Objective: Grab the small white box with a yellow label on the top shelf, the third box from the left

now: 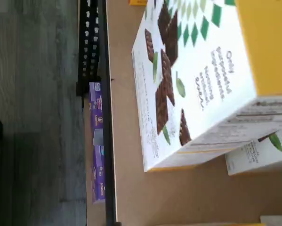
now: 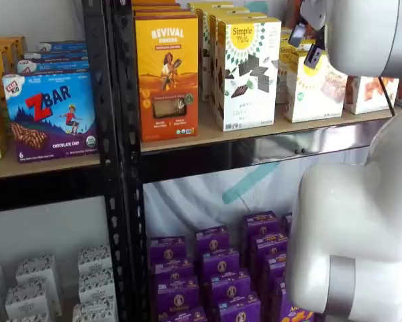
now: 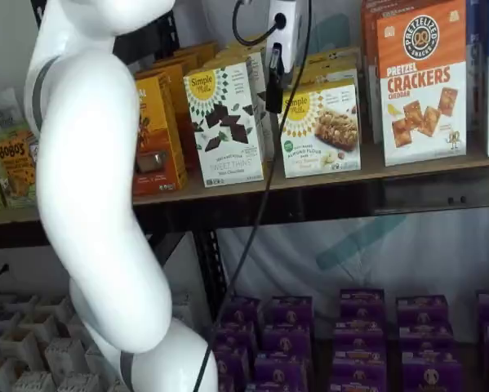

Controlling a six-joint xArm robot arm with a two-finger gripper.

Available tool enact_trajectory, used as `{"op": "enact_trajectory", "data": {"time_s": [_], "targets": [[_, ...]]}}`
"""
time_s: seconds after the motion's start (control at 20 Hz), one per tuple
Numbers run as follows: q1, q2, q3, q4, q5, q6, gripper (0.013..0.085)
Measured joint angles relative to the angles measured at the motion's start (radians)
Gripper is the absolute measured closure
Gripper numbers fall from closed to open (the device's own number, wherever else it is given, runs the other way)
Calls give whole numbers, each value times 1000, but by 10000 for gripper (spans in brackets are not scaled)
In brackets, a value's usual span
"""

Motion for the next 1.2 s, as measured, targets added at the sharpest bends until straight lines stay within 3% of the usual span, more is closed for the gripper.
{"op": "enact_trajectory", "data": {"time_s": [0.55,1.2], "targets": [[22,84,-95,-61,61,11,130],[29,109,-119,-136,105,-2,130]]}}
